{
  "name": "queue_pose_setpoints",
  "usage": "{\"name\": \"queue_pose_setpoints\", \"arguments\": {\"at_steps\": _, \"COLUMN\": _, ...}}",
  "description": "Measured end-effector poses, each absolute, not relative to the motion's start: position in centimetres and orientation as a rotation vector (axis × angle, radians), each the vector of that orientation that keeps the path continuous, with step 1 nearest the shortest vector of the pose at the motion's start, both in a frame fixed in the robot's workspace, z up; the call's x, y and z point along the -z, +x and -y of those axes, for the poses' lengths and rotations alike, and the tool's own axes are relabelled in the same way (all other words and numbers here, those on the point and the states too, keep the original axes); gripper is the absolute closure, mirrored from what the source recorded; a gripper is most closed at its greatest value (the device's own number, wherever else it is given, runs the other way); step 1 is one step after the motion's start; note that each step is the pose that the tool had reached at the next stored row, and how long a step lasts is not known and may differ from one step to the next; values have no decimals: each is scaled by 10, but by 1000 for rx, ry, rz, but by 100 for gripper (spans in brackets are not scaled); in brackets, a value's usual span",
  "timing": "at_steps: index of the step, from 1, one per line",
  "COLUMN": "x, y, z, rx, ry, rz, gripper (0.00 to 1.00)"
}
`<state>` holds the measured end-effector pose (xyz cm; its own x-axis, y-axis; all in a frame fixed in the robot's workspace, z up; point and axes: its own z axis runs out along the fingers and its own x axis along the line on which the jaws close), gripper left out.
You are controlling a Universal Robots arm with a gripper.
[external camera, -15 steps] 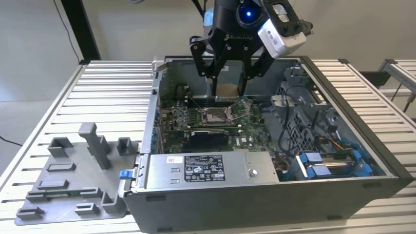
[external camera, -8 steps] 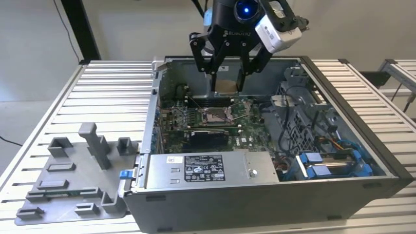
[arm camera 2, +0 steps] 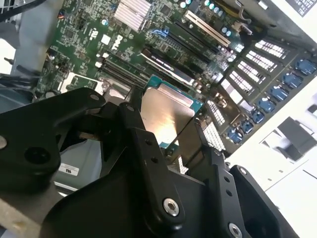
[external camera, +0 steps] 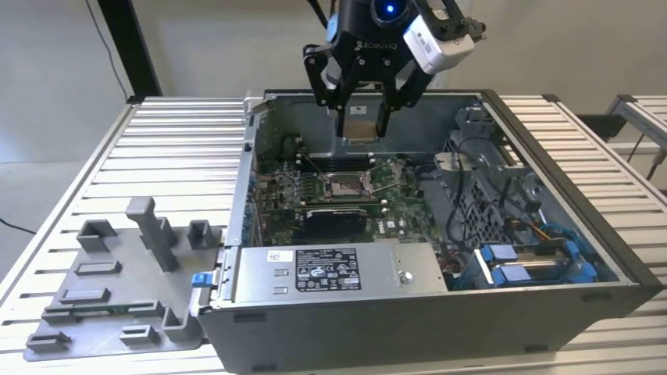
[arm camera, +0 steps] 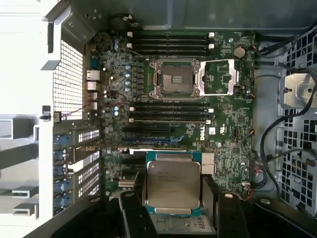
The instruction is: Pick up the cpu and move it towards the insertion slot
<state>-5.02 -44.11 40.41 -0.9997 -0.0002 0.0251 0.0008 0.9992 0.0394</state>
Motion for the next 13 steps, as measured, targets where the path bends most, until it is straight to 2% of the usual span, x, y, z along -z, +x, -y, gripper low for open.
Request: {"name": "queue_pose_setpoints", "arguments": {"at_steps": 13, "x": -404, "y": -50, "z": 423, "rx": 61, "ry": -1, "rz": 3116, "gripper": 100}}
